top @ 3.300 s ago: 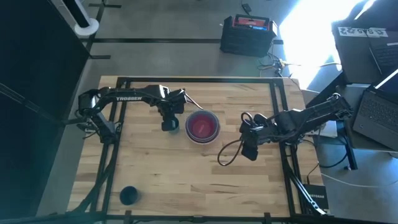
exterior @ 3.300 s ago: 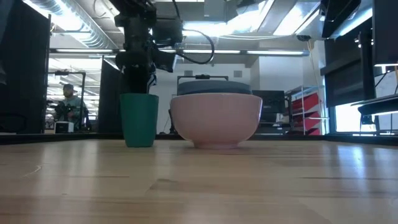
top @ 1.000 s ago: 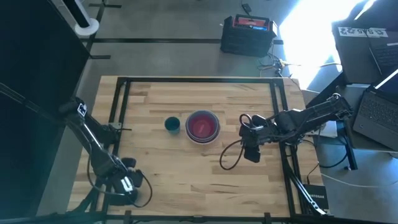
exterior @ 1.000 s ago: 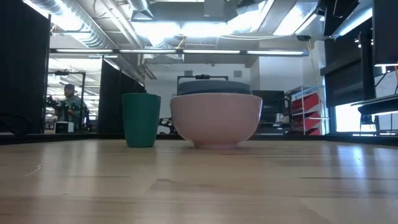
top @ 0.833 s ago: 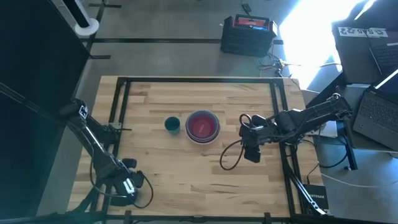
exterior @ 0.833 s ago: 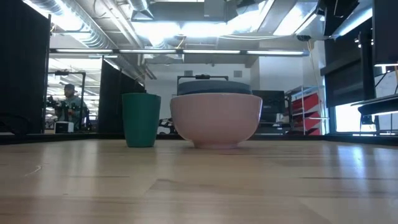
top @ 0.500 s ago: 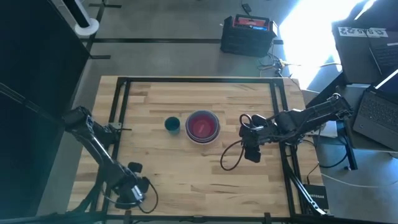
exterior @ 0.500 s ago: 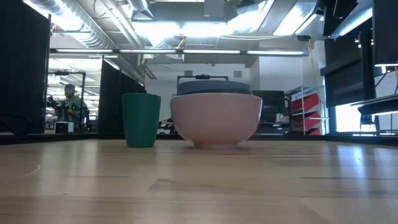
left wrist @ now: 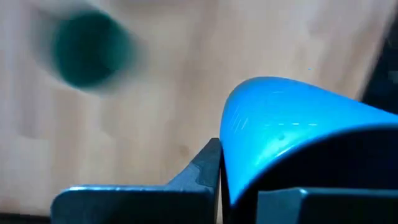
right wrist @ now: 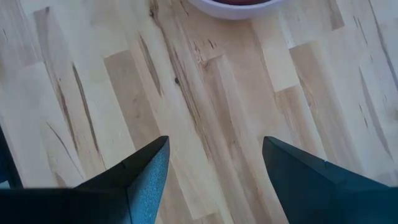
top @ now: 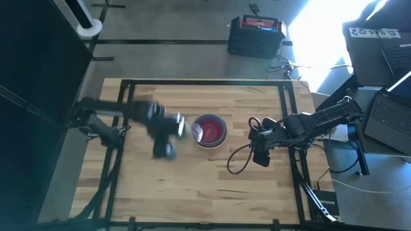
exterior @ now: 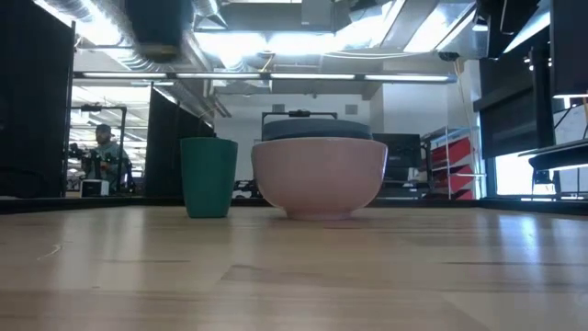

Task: Nest bowls inside each other
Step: Stack the blue cup on top of the green cup

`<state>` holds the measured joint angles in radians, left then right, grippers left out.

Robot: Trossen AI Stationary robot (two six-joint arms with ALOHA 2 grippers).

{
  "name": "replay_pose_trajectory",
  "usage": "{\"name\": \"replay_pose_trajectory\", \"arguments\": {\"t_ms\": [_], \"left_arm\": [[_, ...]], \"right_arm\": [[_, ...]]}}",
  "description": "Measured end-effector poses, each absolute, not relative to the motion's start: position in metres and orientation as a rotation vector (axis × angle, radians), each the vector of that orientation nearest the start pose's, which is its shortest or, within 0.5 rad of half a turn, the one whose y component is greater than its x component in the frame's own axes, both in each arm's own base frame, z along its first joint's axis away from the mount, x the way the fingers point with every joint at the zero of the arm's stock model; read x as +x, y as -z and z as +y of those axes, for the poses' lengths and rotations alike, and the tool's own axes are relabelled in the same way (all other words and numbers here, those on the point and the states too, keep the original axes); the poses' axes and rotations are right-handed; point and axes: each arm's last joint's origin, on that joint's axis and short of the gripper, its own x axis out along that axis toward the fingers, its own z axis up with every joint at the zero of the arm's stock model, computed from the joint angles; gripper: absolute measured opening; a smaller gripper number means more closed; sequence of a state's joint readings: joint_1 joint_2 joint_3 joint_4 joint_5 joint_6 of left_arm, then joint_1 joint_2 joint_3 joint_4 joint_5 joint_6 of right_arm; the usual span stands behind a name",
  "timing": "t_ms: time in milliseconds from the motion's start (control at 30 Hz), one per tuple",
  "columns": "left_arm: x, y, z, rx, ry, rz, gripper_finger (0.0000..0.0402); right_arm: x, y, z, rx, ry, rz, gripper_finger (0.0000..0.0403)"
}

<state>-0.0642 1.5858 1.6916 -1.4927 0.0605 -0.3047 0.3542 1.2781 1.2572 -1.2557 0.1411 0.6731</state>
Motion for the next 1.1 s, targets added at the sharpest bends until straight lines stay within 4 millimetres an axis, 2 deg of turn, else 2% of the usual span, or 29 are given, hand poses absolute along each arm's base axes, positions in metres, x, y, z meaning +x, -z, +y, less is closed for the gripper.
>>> {"name": "replay_pose_trajectory", "arguments": {"t_ms": [67, 167, 533, 600, 933, 1100], "left_arm": [[0.282, -0.364, 0.013, -0.262, -0.153, 1.375, 0.0], [0.282, -0.358, 0.047, -0.271, -0.19, 1.416, 0.0], [0.312, -0.314, 0.09, -0.196, -0.116, 1.54, 0.0], [0.317, -0.306, 0.093, -0.188, -0.099, 1.564, 0.0], [0.316, -0.293, 0.111, -0.199, -0.121, 1.582, 0.0], [0.316, -0.285, 0.11, -0.178, -0.098, 1.595, 0.0]], "right_arm": [[0.206, -0.319, 0.072, 0.269, 0.238, 1.23, 0.0243], [0.206, -0.319, 0.072, 0.266, 0.238, 1.231, 0.0243], [0.206, -0.319, 0.071, 0.261, 0.241, 1.228, 0.0243], [0.206, -0.319, 0.071, 0.261, 0.241, 1.228, 0.0243], [0.206, -0.319, 0.071, 0.264, 0.244, 1.227, 0.0243], [0.206, -0.319, 0.071, 0.263, 0.243, 1.228, 0.0243]]}}
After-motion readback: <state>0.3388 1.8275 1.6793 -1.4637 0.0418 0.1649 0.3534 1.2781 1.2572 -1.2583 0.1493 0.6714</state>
